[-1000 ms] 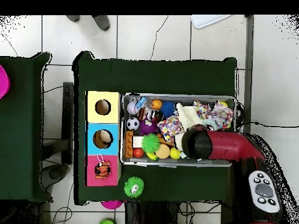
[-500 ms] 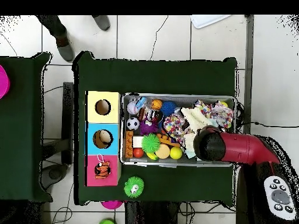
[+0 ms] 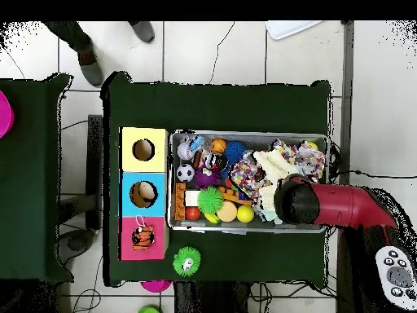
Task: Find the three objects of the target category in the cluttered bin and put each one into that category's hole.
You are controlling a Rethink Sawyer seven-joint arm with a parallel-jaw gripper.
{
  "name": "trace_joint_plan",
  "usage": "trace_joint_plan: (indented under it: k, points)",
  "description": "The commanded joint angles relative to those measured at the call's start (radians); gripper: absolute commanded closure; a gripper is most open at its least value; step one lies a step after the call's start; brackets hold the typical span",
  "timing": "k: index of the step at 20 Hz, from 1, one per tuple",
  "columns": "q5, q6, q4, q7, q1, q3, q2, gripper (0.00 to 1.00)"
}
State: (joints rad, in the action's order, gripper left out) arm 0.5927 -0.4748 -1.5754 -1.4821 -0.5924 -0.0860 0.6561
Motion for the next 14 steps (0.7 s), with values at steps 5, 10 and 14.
trace_joint_plan:
  k: [5, 10, 14]
  points:
    - [0.089, -0.205, 0.082, 0.361, -0.07, -0.168, 0.012, 1.0]
    - [0.113, -0.219, 0.075, 0.381, -0.109, -0.202, 0.024, 1.0]
    - [0.134, -0.224, 0.074, 0.391, -0.131, -0.223, 0.024, 1.0]
